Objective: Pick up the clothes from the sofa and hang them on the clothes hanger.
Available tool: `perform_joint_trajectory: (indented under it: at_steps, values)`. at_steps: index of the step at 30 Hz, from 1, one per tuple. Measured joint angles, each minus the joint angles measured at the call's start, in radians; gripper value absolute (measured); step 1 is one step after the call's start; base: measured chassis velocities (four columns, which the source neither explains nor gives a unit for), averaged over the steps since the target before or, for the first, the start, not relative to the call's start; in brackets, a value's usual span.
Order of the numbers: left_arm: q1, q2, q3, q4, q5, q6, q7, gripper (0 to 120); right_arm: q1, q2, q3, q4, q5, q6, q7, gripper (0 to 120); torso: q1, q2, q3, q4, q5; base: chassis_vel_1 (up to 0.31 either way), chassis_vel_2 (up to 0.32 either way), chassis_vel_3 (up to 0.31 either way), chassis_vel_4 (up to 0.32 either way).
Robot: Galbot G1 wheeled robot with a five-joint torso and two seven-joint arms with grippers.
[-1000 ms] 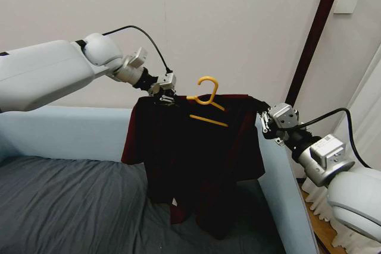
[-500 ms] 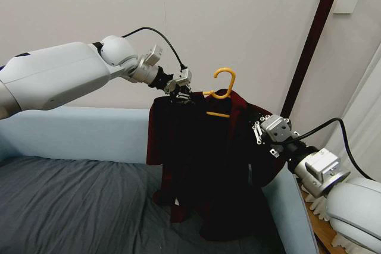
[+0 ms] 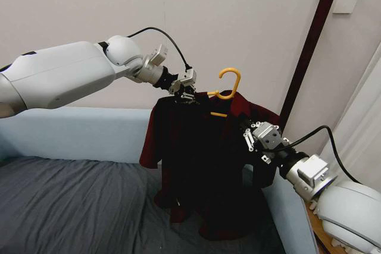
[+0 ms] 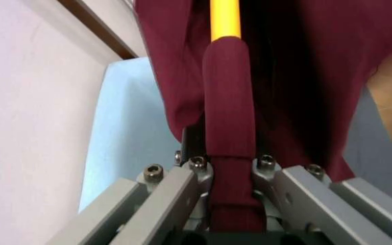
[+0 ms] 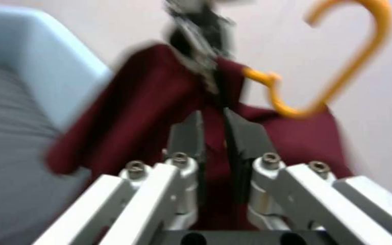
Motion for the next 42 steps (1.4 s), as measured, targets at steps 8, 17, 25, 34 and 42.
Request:
perform_joint_trajectory:
  at_steps: [8, 17, 25, 34, 42]
  values:
    - [0.014, 0.023, -0.026, 0.020, 0.014, -0.033, -0.001, 2, -0.025, -0.034, 0.006, 0.023, 0.058, 0.008, 0.002, 43, 0.000, 0.000, 0.000, -0.0002, 0.0001, 0.000, 0.000, 0.000, 0.000]
    - [0.043, 0.128, -0.045, 0.012, 0.099, -0.174, 0.051, 2, 0.026, -0.112, 0.123, 0.006, 0.325, 0.004, -0.015, 79, 0.000, 0.000, 0.000, 0.0005, -0.0005, 0.000, 0.000, 0.000, 0.000]
    - [0.073, 0.123, -0.078, 0.040, 0.078, -0.270, 0.084, 2, 0.066, -0.250, 0.235, -0.116, 0.431, -0.003, -0.240, 100, 0.000, 0.000, 0.000, -0.0003, -0.0002, 0.000, 0.000, 0.000, 0.000]
    - [0.101, 0.107, -0.129, 0.002, 0.045, -0.306, 0.157, 2, 0.075, -0.331, 0.241, -0.211, 0.448, -0.051, -0.484, 100, 0.000, 0.000, 0.000, 0.0001, 0.0006, 0.000, 0.000, 0.000, 0.000]
    - [0.125, 0.078, -0.173, -0.045, 0.095, -0.263, 0.180, 2, 0.059, -0.438, 0.274, -0.174, 0.479, -0.115, -0.532, 100, 0.000, 0.000, 0.000, -0.0006, 0.0002, 0.000, 0.000, 0.000, 0.000]
